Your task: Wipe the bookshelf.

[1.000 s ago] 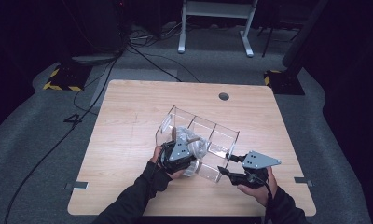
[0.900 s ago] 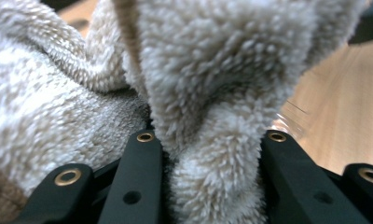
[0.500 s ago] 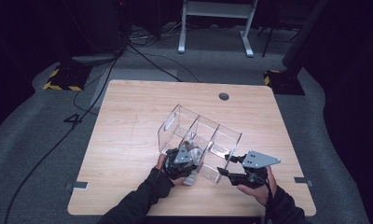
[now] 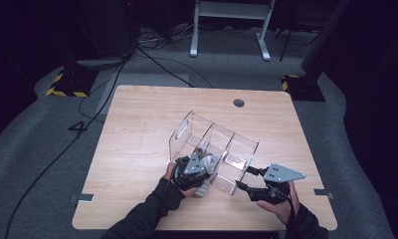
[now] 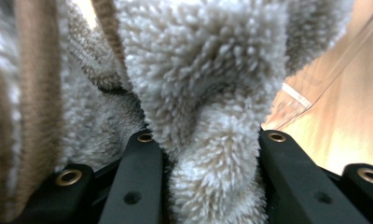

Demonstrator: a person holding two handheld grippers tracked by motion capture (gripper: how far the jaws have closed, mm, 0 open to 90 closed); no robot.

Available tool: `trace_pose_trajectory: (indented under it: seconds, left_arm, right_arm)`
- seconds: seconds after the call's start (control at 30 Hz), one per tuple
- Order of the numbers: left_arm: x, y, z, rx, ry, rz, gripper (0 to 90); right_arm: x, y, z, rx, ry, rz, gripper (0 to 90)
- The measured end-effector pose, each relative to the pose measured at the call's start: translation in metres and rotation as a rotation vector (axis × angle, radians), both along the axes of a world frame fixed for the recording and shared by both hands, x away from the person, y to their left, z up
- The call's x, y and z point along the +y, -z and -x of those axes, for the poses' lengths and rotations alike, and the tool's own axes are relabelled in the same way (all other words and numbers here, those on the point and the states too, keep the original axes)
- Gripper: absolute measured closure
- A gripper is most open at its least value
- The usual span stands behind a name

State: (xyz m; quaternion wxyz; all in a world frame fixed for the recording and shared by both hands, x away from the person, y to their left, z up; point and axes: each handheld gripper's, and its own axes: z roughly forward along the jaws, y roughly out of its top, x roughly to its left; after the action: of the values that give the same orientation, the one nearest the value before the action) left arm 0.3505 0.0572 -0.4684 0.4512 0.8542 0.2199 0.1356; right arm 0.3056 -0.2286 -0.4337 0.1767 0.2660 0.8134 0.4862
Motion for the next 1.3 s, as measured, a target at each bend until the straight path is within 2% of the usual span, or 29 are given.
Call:
trace_pose_trajectory:
  seconds: [0.1,0.17,0.27,0.37,0.4,0.47,0.53,0.57,0.6,0.63,0.7,0.77,0.83,0.9,1.0,1.03,1.13,1.2,1.23,1.27,1.3]
  left_arm:
    - [0.0,-0.016,-0.001,-0.045,-0.003,0.033,71.9]
    - [-0.001,-0.024,-0.003,-0.063,-0.004,0.058,71.8]
    - [-0.005,-0.032,-0.009,-0.082,-0.006,0.073,71.8]
    - [-0.006,-0.043,-0.017,-0.088,-0.011,0.108,71.7]
    - [-0.006,-0.048,-0.019,-0.1,-0.007,0.116,71.7]
    - [-0.008,-0.06,-0.025,-0.096,-0.003,0.143,71.7]
    - [-0.011,-0.069,-0.032,-0.094,0.005,0.145,71.7]
    - [-0.011,-0.069,-0.032,-0.094,0.005,0.145,71.7]
    - [-0.014,-0.07,-0.037,-0.092,0.003,0.13,71.7]
    - [-0.016,-0.065,-0.041,-0.077,0.004,0.111,71.7]
    - [-0.017,-0.057,-0.043,-0.039,0.014,0.124,71.7]
    - [-0.017,-0.048,-0.039,-0.035,0.026,0.101,71.7]
    - [-0.016,-0.042,-0.037,-0.024,0.016,0.09,71.8]
    - [-0.017,-0.037,-0.034,-0.034,0.011,0.076,71.9]
    - [-0.019,-0.035,-0.029,-0.066,-0.006,0.034,72.0]
    - [-0.02,-0.034,-0.027,-0.081,-0.01,0.007,72.0]
    - [-0.024,-0.027,-0.019,-0.096,-0.046,-0.029,72.5]
    - [-0.023,-0.021,-0.018,-0.077,-0.051,-0.032,72.8]
    - [-0.024,-0.015,-0.018,-0.067,-0.048,-0.047,72.9]
    - [-0.024,-0.015,-0.018,-0.067,-0.048,-0.047,73.0]
    - [-0.024,-0.009,-0.017,-0.057,-0.051,-0.058,73.0]
  right_arm:
    - [0.002,-0.001,0.002,-0.02,-0.003,0.006,42.5]
    - [0.003,-0.001,0.002,-0.021,0.002,0.004,43.1]
    - [0.005,-0.002,0.002,-0.034,0.002,0.007,45.8]
    - [0.007,-0.001,0.002,-0.036,0.001,0.009,45.9]
    - [0.007,-0.002,0.002,-0.036,0.0,0.009,46.0]
    - [0.007,-0.002,0.002,-0.036,-0.003,0.009,46.0]
    - [0.007,-0.001,0.002,-0.036,-0.005,0.009,45.9]
    - [0.007,-0.001,0.002,-0.036,-0.006,0.008,45.9]
    - [0.006,-0.001,0.001,-0.037,-0.009,0.009,45.9]
    - [0.006,-0.001,0.002,-0.036,-0.009,0.008,45.9]
    - [0.006,-0.001,0.002,-0.038,-0.011,0.008,45.9]
    - [0.005,-0.001,0.002,-0.04,-0.012,0.008,46.0]
    - [0.005,-0.001,0.002,-0.04,-0.012,0.006,46.0]
    - [0.006,-0.001,0.001,-0.037,-0.013,0.007,45.9]
    - [0.006,-0.001,0.001,-0.037,-0.012,0.008,45.9]
    - [0.006,-0.001,0.001,-0.037,-0.011,0.01,45.9]
    - [0.007,-0.001,0.001,-0.036,-0.012,0.012,45.7]
    - [0.007,-0.001,0.001,-0.035,-0.013,0.012,45.7]
    - [0.006,-0.001,0.001,-0.036,-0.012,0.011,45.7]
    - [0.006,-0.001,0.001,-0.036,-0.012,0.011,45.7]
    - [0.007,-0.001,0.001,-0.035,-0.013,0.012,45.7]
